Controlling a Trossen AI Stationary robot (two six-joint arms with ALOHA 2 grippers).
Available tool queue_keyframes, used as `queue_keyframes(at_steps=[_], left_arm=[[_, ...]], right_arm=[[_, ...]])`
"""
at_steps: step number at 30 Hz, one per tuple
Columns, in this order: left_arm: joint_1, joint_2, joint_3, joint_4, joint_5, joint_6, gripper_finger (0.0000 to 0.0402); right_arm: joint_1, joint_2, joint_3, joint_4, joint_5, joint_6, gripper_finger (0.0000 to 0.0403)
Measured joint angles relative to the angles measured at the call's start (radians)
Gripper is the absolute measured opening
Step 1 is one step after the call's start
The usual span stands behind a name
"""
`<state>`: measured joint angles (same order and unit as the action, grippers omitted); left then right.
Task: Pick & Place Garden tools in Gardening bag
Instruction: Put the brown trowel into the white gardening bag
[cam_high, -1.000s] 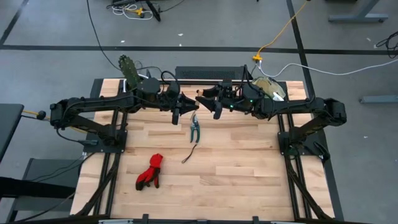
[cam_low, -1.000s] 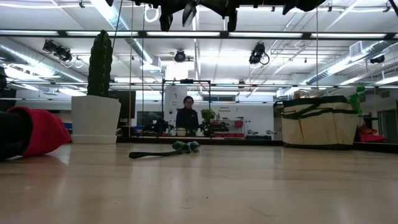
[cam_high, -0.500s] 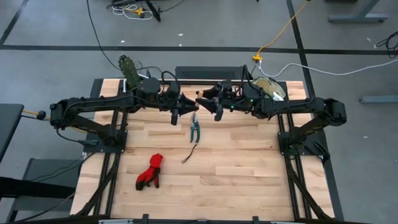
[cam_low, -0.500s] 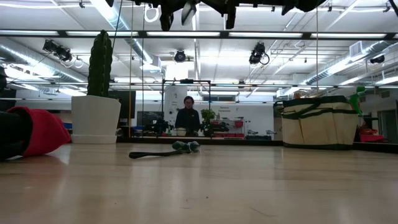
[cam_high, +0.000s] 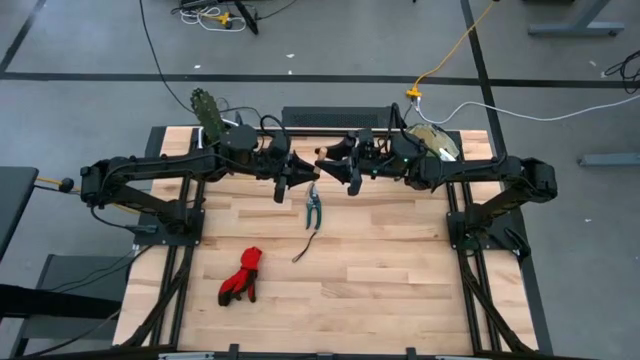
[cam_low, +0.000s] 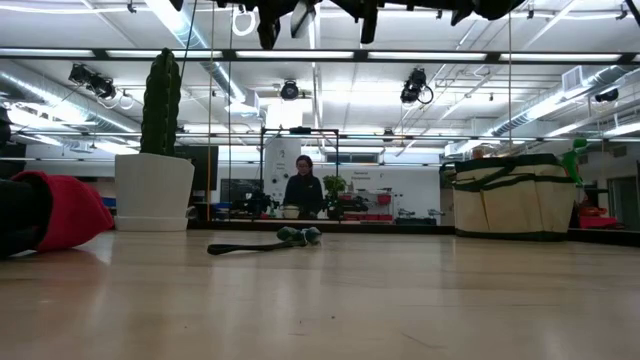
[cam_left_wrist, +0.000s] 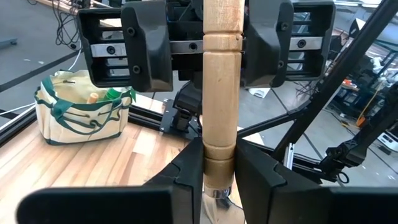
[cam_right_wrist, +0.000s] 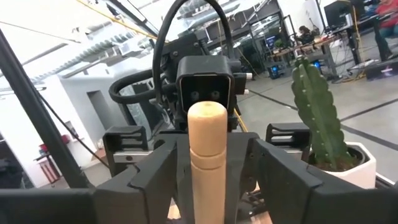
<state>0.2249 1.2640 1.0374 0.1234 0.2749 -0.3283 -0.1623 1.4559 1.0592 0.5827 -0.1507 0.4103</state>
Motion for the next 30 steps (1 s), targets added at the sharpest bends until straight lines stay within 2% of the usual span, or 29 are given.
queue_keyframes(at_steps=[14, 30], left_arm=[[0.000, 0.000, 0.000, 0.000, 0.000, 0.001, 0.0079], [0.000, 0.000, 0.000, -0.001, -0.002, 0.002, 0.0079]], right_arm=[[0.000, 0.000, 0.000, 0.000, 0.001, -0.003, 0.0127], [0.000, 0.000, 0.000, -0.001, 0.004, -0.028, 0.0076]])
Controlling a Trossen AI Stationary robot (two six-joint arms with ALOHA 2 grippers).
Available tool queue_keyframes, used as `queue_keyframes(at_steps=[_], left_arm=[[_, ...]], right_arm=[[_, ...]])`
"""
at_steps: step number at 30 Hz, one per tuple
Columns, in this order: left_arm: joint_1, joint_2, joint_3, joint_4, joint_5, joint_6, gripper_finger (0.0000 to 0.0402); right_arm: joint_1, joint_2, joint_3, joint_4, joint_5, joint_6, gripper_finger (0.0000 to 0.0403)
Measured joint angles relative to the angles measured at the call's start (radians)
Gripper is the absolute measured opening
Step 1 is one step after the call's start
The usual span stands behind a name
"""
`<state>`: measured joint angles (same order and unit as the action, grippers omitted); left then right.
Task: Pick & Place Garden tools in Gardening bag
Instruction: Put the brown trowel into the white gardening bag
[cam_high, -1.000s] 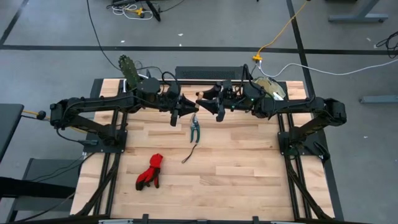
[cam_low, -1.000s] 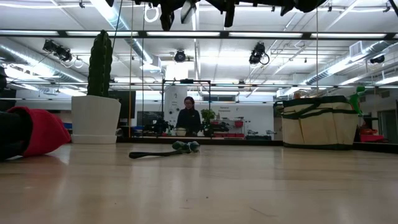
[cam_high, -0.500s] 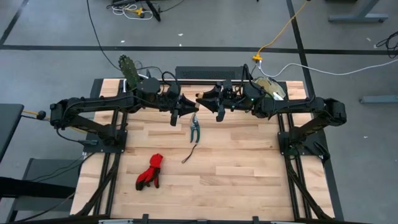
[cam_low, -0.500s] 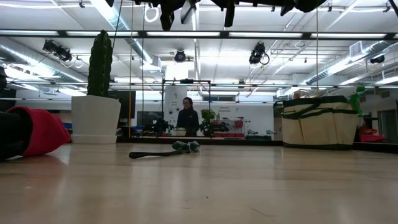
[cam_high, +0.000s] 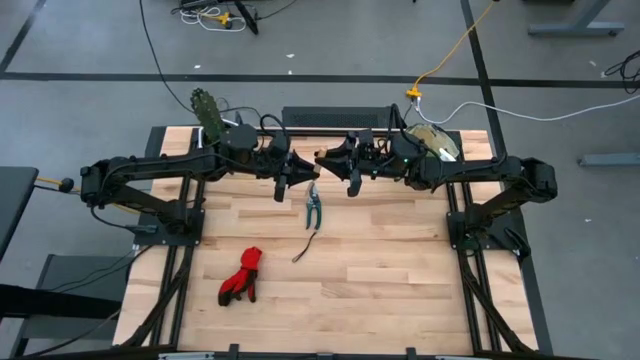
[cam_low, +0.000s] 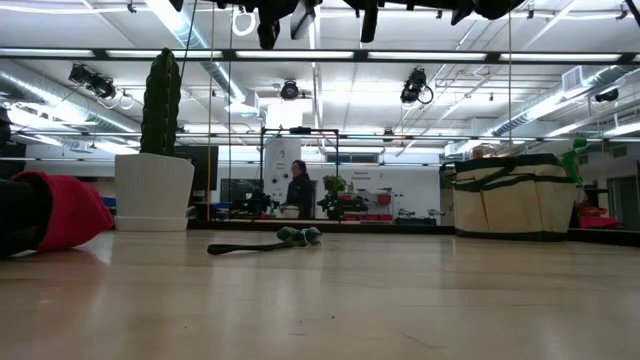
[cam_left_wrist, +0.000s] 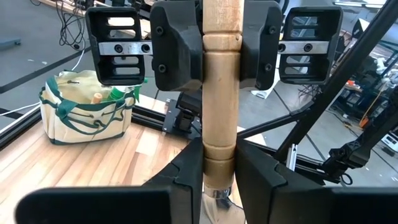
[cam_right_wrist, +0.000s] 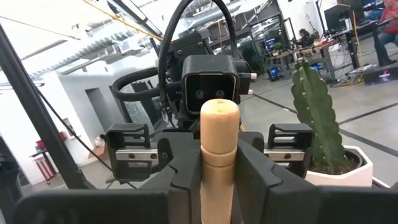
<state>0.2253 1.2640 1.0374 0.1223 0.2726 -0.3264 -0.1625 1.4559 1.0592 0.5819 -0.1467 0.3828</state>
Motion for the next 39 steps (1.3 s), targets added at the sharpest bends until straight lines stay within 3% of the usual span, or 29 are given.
queue_keyframes(at_steps=[21, 39], left_arm=[[0.000, 0.000, 0.000, 0.002, -0.052, -0.003, 0.0125], [0.001, -0.002, 0.000, -0.002, -0.108, -0.037, 0.0269]], right_arm=[[0.000, 0.001, 0.000, -0.027, -0.001, 0.000, 0.0076], [0.000, 0.001, 0.000, -0.047, -0.001, 0.000, 0.0077]])
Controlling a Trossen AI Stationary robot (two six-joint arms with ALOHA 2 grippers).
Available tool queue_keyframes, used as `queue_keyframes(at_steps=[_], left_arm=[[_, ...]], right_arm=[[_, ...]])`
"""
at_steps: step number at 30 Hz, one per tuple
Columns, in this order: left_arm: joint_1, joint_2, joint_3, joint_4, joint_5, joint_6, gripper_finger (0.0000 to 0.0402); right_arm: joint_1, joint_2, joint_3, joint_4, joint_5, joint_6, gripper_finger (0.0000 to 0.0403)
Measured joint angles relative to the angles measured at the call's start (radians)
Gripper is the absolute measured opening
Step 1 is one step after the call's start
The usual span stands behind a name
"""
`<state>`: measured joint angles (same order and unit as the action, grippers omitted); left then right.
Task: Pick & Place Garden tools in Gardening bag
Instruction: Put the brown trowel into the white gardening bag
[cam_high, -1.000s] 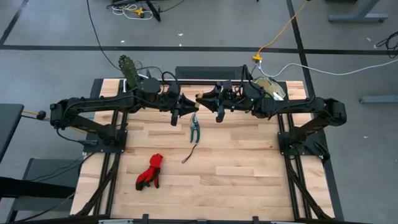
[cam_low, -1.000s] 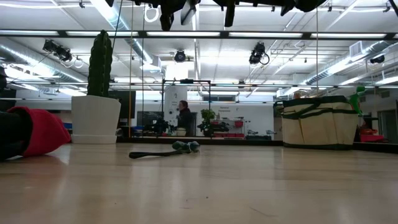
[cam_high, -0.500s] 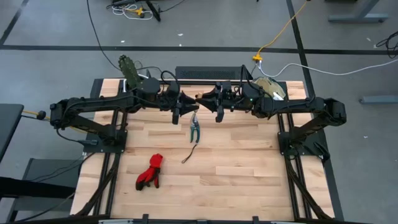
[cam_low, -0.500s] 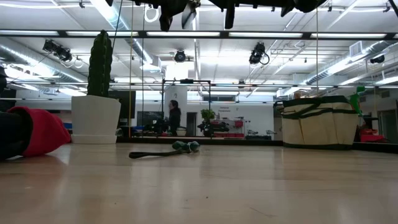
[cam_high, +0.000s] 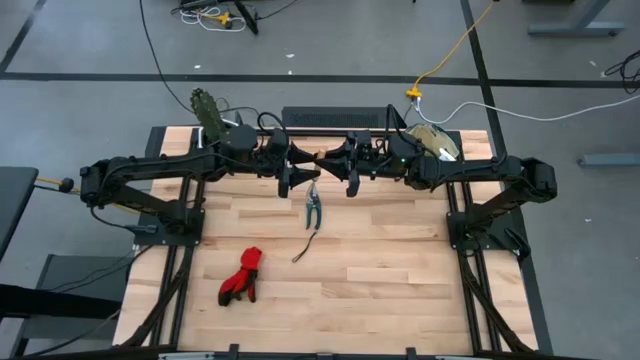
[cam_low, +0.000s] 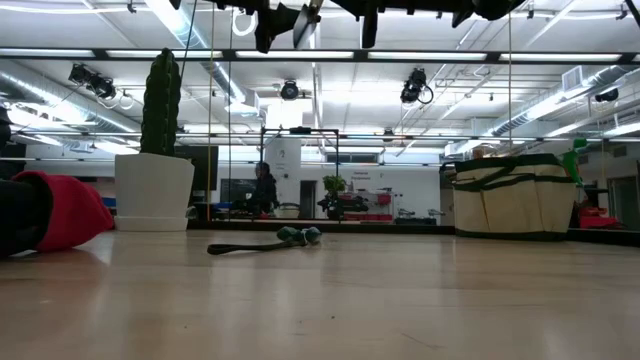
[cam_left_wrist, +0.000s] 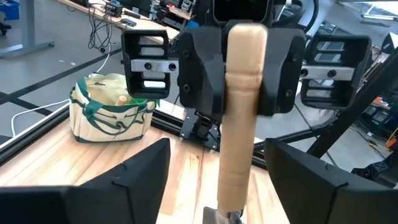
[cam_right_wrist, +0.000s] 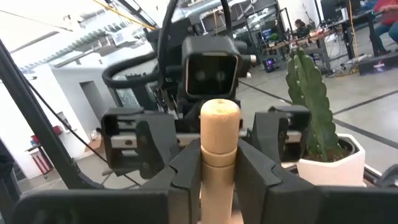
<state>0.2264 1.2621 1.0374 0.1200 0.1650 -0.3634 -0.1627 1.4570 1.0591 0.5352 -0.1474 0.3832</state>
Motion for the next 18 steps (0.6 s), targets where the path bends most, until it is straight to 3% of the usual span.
queue_keyframes(at_steps=[12, 18], left_arm=[[0.035, -0.060, 0.001, -0.063, 0.044, 0.007, 0.0273], [0.065, -0.123, 0.001, -0.113, 0.046, 0.008, 0.0271]], right_arm=[[-0.001, 0.000, 0.000, -0.028, -0.003, -0.004, 0.0077], [-0.019, -0.001, 0.000, -0.028, -0.067, -0.001, 0.0077]])
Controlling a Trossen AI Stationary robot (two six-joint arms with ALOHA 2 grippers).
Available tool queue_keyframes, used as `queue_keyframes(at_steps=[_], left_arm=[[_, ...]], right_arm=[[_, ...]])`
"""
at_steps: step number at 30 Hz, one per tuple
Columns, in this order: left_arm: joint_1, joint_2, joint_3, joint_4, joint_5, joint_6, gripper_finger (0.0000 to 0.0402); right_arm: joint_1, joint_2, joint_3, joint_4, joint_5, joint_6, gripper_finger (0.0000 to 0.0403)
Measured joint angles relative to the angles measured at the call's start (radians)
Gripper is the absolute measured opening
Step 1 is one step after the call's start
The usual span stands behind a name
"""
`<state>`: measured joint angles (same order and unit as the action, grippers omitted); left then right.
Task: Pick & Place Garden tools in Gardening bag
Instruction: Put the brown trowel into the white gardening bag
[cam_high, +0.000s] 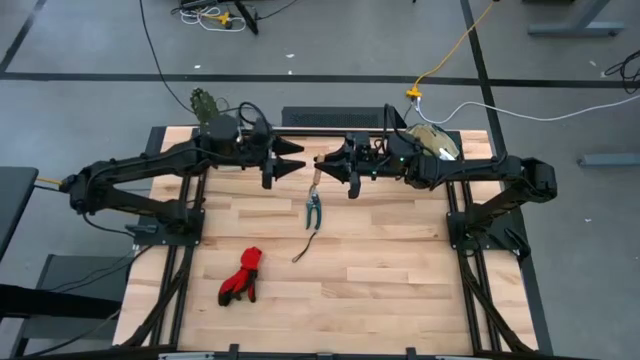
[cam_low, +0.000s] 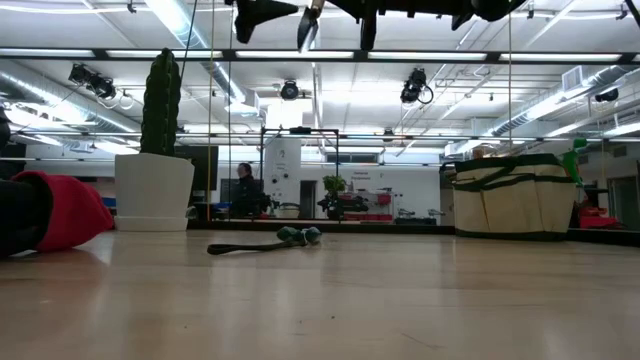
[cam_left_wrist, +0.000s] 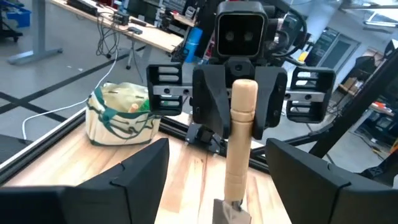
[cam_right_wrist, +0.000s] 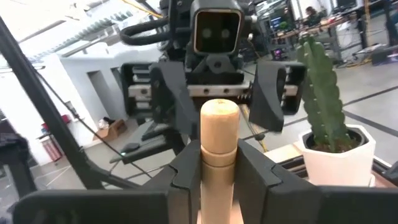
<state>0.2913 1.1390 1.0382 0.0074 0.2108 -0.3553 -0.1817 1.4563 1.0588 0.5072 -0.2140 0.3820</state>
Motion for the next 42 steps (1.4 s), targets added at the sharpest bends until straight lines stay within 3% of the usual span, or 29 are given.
queue_keyframes(at_steps=[11, 24, 32, 42], left_arm=[[0.014, -0.031, 0.000, -0.007, 0.003, 0.001, 0.0271], [0.014, -0.031, 0.000, -0.012, 0.000, 0.003, 0.0270], [0.014, -0.030, 0.000, -0.011, 0.000, 0.003, 0.0270], [0.014, -0.030, 0.000, -0.011, 0.000, 0.000, 0.0270]], right_arm=[[-0.043, -0.051, -0.001, -0.044, -0.012, -0.024, 0.0075], [-0.117, -0.262, -0.001, -0.404, 0.103, -0.162, 0.0075], [-0.178, -0.373, -0.001, -0.535, 0.110, -0.184, 0.0075], [-0.234, -0.457, -0.001, -0.728, 0.244, -0.249, 0.0075]])
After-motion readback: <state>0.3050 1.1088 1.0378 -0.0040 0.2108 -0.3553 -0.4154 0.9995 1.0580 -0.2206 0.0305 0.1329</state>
